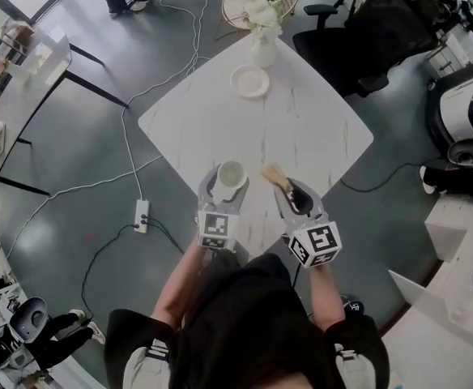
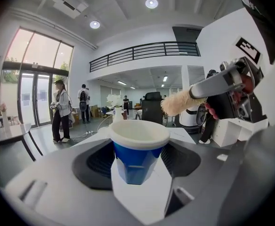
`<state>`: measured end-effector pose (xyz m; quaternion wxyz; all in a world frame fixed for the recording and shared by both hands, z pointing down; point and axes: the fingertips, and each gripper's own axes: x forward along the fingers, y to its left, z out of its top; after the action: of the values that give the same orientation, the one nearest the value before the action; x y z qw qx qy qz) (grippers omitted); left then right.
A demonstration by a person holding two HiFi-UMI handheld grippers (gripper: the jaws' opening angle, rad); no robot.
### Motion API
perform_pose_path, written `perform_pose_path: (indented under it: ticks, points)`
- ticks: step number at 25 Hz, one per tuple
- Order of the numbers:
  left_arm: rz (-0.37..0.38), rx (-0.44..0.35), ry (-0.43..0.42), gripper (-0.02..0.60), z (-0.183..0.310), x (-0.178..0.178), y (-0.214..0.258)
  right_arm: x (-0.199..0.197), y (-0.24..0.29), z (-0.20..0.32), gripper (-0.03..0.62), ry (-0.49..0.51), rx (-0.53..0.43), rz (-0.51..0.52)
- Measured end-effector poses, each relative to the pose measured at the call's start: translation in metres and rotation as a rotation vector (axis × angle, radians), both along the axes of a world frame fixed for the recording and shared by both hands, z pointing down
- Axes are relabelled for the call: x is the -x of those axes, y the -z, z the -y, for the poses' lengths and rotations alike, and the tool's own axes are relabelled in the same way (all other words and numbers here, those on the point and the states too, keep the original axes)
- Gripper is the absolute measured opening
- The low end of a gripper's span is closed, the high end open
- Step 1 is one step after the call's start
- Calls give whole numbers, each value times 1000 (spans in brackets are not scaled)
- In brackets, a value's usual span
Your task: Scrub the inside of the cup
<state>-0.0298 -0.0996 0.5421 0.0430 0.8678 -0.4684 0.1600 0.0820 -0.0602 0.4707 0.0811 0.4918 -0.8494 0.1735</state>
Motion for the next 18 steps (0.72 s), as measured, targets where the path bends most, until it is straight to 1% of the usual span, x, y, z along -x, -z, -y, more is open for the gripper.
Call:
perform_pose_path:
  ticks: [4, 7, 11, 14, 18]
  points:
    - [-42, 14, 22, 316, 19, -1, -14, -12, -13, 18, 107, -34, 14, -2]
    - [-24, 19, 36, 314, 35, 3, -25, -15, -25, 33, 107, -50, 25, 4]
    - [-51, 57, 44, 316, 50, 0, -46, -21, -44, 55, 107, -69, 40, -4]
    - [-49, 71, 51, 316, 63, -1, -61, -25, -57, 67, 107, -74, 47, -22]
    - [-42, 92, 72, 316, 78, 0, -84, -27, -73, 78, 107, -65, 67, -20]
